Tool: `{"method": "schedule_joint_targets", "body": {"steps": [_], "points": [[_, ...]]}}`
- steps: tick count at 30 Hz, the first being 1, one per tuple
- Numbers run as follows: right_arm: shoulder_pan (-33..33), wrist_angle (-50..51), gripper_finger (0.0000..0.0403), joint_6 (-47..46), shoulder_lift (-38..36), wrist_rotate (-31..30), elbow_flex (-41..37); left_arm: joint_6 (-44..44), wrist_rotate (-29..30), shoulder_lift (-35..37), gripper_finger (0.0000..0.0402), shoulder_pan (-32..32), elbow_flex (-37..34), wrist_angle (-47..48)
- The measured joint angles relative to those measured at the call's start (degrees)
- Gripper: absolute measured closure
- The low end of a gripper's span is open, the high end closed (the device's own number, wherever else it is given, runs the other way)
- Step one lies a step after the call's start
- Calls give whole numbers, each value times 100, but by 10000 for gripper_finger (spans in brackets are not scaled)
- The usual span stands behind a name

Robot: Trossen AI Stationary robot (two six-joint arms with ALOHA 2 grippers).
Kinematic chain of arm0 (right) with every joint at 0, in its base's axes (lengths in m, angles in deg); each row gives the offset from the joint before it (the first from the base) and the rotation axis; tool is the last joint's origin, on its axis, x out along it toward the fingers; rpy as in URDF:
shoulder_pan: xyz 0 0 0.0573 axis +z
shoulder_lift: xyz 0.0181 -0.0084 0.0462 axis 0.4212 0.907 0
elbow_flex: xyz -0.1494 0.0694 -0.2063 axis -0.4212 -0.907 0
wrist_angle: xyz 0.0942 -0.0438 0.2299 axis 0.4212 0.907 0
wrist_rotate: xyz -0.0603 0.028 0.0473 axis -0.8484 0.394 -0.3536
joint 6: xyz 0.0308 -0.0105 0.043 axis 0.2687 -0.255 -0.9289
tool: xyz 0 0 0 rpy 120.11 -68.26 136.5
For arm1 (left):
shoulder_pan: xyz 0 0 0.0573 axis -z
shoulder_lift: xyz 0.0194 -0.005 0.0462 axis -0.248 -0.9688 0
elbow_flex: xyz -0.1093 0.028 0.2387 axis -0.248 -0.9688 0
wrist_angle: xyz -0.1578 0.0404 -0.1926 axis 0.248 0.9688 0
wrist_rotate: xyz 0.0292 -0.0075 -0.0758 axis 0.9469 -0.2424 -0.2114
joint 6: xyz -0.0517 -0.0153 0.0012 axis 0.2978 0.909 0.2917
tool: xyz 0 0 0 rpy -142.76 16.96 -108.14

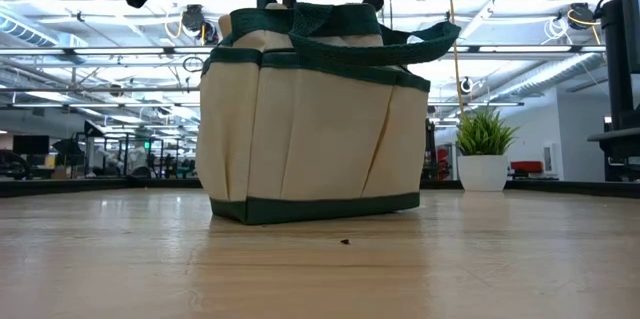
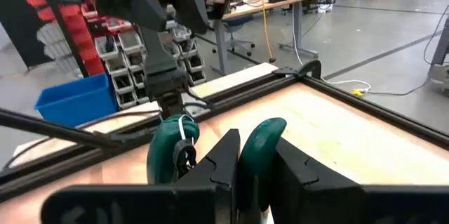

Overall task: Pick & Place Garden tools in Gardening bag
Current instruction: Put the green shear scissors into the gardening bag

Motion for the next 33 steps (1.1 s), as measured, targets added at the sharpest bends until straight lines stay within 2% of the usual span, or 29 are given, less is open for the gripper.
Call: {"method": "schedule_joint_targets", "body": {"steps": [10, 19, 25, 33], "points": [[0, 749, 367, -407, 9, 4, 0, -61, 0, 0, 231, 0, 2, 0], [0, 849, 362, -373, 7, 35, 0, -106, 0, 0, 231, 0, 2, 0], [0, 1000, 356, -346, 7, 595, -4, -109, 0, 0, 231, 0, 2, 0], [35, 1014, 330, -217, 4, 782, -4, -109, 0, 0, 231, 0, 2, 0]]}}
